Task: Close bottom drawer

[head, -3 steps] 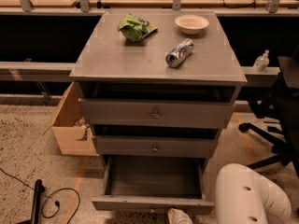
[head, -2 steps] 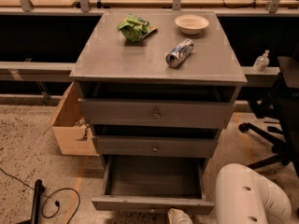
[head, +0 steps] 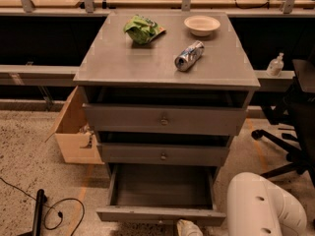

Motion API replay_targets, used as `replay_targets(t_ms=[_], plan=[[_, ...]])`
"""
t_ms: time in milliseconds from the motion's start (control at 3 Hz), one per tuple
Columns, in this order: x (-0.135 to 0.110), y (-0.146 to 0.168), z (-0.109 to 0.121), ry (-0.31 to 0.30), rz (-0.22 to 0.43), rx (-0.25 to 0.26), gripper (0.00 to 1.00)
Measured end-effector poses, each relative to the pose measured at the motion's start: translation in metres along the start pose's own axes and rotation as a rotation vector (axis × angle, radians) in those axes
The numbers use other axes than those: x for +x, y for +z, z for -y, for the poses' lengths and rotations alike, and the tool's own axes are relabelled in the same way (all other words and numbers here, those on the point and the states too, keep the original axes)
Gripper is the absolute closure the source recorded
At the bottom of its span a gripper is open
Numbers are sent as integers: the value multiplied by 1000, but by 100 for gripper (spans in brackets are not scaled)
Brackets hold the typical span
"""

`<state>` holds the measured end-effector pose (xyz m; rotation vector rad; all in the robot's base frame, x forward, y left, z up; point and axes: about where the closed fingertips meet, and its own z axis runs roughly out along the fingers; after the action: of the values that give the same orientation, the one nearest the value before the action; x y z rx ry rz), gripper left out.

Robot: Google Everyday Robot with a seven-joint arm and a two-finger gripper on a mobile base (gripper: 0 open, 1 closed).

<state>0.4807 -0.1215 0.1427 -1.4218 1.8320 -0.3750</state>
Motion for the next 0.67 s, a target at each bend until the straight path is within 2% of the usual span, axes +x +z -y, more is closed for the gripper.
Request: replay_targets(t_ms=[667], plan=[[0, 0, 0, 0, 0, 0, 100]])
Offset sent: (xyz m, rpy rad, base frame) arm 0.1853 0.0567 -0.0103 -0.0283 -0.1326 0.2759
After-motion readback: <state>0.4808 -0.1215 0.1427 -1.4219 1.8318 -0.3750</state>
